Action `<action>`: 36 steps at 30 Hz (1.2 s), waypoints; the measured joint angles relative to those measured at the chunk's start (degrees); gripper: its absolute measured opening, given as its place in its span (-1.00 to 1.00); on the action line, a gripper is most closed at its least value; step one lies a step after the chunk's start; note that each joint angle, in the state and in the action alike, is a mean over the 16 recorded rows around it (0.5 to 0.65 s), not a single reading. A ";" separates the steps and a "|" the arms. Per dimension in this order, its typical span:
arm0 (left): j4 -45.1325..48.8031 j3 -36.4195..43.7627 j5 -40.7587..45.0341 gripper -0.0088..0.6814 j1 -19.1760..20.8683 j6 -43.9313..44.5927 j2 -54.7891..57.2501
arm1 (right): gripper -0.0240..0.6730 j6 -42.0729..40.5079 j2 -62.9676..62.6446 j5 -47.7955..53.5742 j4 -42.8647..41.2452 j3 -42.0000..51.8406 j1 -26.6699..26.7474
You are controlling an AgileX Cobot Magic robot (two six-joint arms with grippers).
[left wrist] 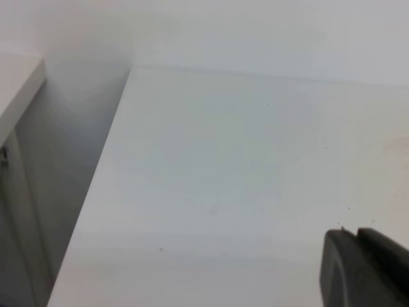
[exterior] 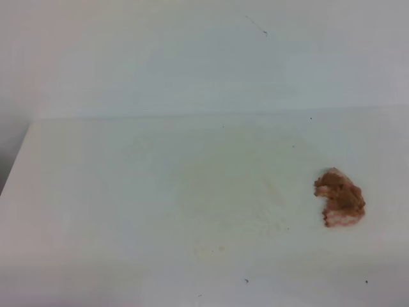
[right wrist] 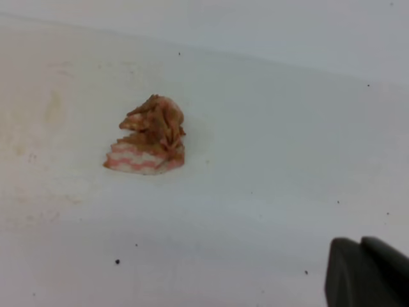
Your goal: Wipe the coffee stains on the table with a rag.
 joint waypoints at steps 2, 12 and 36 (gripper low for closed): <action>0.00 0.00 0.00 -0.98 0.00 0.00 0.00 | -0.94 0.00 0.00 0.00 0.00 0.00 0.00; 0.00 0.00 0.00 -0.98 0.00 0.00 0.00 | -0.94 0.00 0.00 0.00 0.00 0.00 0.00; 0.00 0.00 0.00 -0.98 0.00 0.00 0.00 | -0.94 0.00 0.00 0.00 0.00 0.00 0.00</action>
